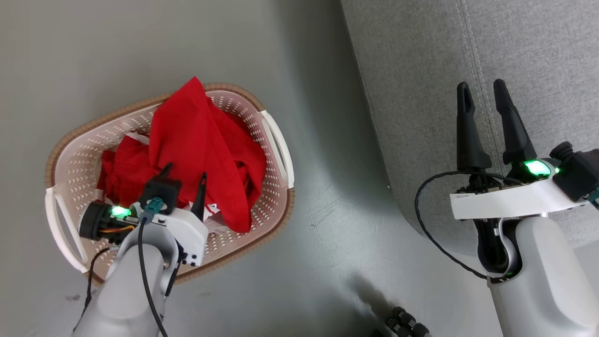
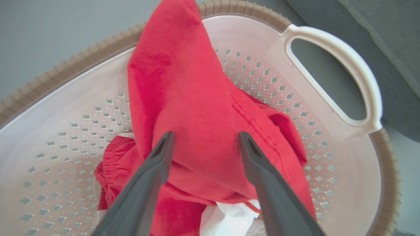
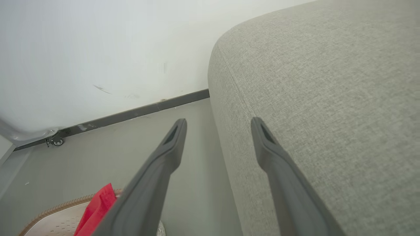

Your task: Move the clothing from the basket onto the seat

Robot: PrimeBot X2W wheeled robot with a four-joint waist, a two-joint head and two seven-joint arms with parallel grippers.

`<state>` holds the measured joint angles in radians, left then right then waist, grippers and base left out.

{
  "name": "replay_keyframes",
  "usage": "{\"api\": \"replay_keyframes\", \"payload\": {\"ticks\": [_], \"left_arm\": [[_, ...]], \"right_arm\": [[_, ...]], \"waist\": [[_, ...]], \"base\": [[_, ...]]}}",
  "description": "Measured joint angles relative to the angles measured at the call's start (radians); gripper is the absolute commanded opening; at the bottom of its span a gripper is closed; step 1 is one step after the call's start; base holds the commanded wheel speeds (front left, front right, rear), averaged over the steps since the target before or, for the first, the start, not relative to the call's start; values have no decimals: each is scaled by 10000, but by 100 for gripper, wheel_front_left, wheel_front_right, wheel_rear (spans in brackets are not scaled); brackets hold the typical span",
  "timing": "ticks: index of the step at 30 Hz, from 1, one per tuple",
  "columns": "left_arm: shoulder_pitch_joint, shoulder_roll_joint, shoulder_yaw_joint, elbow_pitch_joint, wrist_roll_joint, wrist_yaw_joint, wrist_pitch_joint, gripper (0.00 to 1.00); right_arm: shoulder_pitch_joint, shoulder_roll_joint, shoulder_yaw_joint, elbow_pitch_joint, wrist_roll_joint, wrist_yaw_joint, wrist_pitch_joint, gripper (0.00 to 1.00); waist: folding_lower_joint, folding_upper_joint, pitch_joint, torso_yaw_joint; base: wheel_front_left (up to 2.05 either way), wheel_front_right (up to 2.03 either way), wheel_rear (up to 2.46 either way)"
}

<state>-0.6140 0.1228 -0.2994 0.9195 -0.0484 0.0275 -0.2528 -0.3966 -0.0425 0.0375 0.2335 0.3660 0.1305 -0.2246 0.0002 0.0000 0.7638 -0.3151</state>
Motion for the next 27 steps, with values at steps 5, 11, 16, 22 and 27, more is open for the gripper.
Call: {"api": "replay_keyframes", "payload": {"ticks": [5,11,16,22,27], "left_arm": [[-337,169,148,240,2,259,-2,100],[-523,311,324,529,4,732,-2,100],[-810,280,320,765,4,861,-2,100],[-897,17,213,1078,2,723,-2,49],[-900,10,140,1223,4,679,-2,0]], "right_arm": [[-351,-2,63,69,111,0,-56,100],[-391,0,155,244,142,0,-144,100],[-456,2,309,314,144,0,-173,100],[-804,2,393,412,230,2,-207,100],[-803,2,401,617,226,0,-232,100]], "waist": [[0,0,213,-150],[0,0,434,-297],[0,0,604,-379],[-1,0,652,-387],[-1,0,598,-380]], "base": [[0,0,0],[0,0,0],[0,0,0],[0,0,0],[0,0,0]]}}
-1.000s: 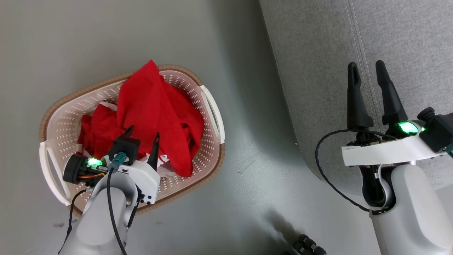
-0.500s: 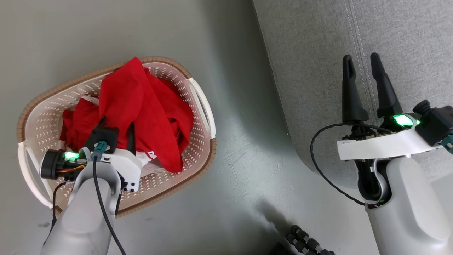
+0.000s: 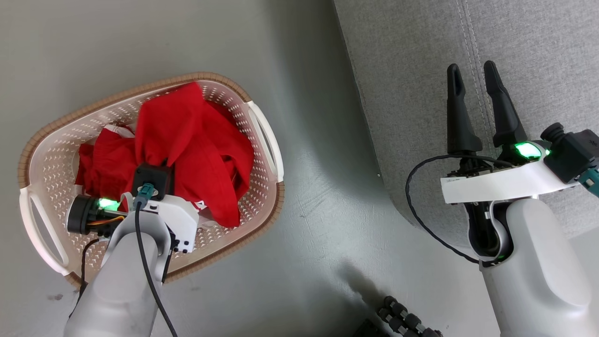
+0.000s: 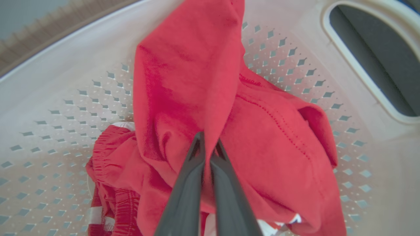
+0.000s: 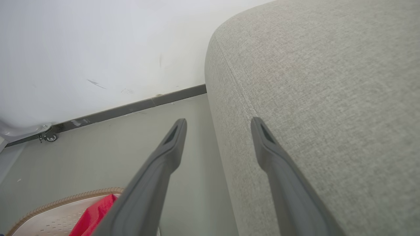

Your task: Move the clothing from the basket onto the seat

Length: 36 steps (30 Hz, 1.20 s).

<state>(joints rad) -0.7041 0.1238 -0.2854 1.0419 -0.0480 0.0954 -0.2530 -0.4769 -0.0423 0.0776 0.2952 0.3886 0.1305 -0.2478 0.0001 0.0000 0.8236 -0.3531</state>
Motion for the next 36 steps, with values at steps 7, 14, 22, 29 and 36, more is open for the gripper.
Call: {"api": "replay_keyframes", "payload": {"ticks": [7,14,22,29,36], "left_arm": [[-151,-12,-44,-15,27,0,0,0],[-231,-15,-56,-399,29,-75,0,0],[-161,-38,-84,-863,23,-77,-13,0],[94,-17,-59,-1325,-8,-163,-21,0],[251,-21,56,-2056,-61,-157,-21,0]], "right_arm": [[-7,-2,15,75,0,0,-4,100],[-316,-2,140,276,-2,0,-19,100],[-388,-6,-25,297,-59,0,-40,100],[-381,-8,-113,362,-215,0,-42,100],[-380,-10,-132,382,-297,0,-42,100]], "waist": [[0,0,-107,39],[-1,0,-277,126],[0,0,-579,285],[0,0,-856,485],[0,0,-1107,685]], "base": [[0,0,0],[0,0,0],[0,0,0],[0,0,0],[0,0,0]]}}
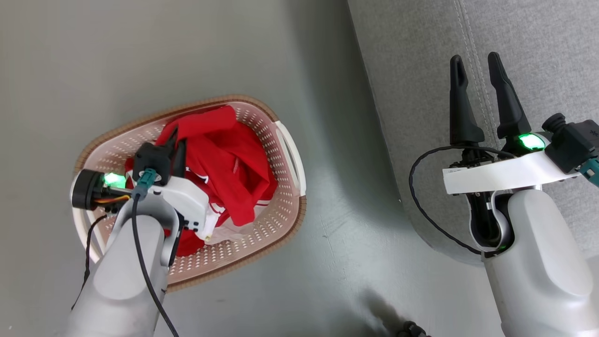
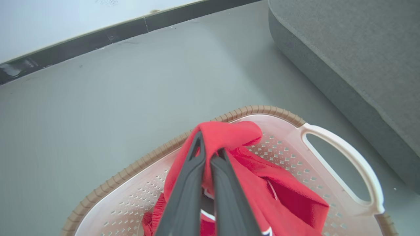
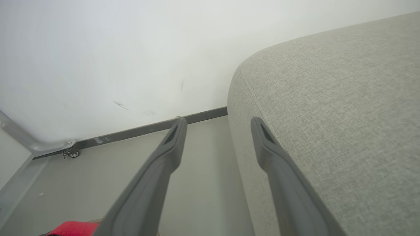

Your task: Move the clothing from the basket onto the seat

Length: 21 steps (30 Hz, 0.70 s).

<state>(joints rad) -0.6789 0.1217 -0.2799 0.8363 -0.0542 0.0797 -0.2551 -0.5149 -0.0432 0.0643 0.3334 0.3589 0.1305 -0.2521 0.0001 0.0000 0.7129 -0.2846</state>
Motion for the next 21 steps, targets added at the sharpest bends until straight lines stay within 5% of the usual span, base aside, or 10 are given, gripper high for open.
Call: {"api": "replay_keyframes", "payload": {"ticks": [21], "left_arm": [[732,-174,362,-2550,-405,0,-2,0]], "right_arm": [[4,-196,65,259,-554,0,-2,100]], "waist": [[0,0,-1151,737]], "base": [[0,0,0]]}}
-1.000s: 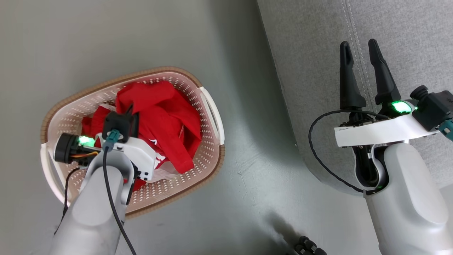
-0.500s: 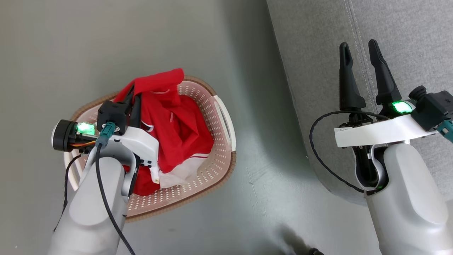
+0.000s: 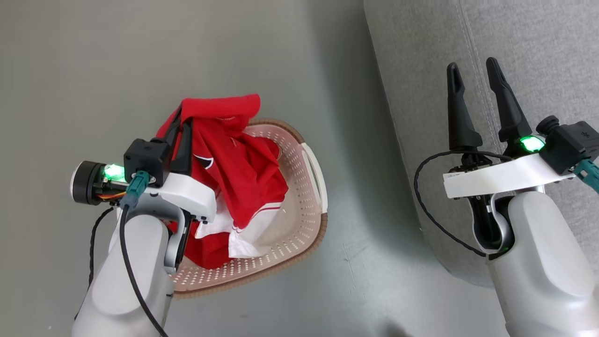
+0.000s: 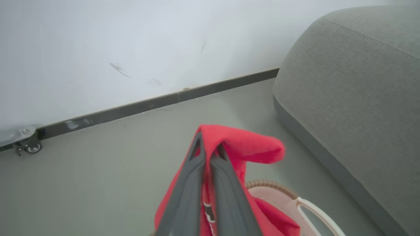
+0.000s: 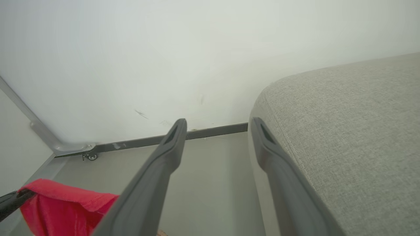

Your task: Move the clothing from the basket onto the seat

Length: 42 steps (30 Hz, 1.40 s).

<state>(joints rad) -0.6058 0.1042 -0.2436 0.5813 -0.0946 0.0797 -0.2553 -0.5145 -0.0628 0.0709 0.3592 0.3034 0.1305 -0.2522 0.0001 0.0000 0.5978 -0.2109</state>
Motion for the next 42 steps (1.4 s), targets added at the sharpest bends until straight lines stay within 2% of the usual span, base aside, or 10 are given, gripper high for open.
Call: {"api": "replay_keyframes", "payload": {"ticks": [21,42], "left_arm": [[784,-240,284,-1662,-286,-17,0,0],[1964,-483,616,-2410,-892,-286,0,0]], "right_arm": [[71,-190,378,531,-27,0,0,100],[1312,-380,637,1009,173,0,0,100]], "waist": [[0,0,-1737,844],[-1,0,-3928,1551]], "base": [[0,0,0],[0,0,0]]}}
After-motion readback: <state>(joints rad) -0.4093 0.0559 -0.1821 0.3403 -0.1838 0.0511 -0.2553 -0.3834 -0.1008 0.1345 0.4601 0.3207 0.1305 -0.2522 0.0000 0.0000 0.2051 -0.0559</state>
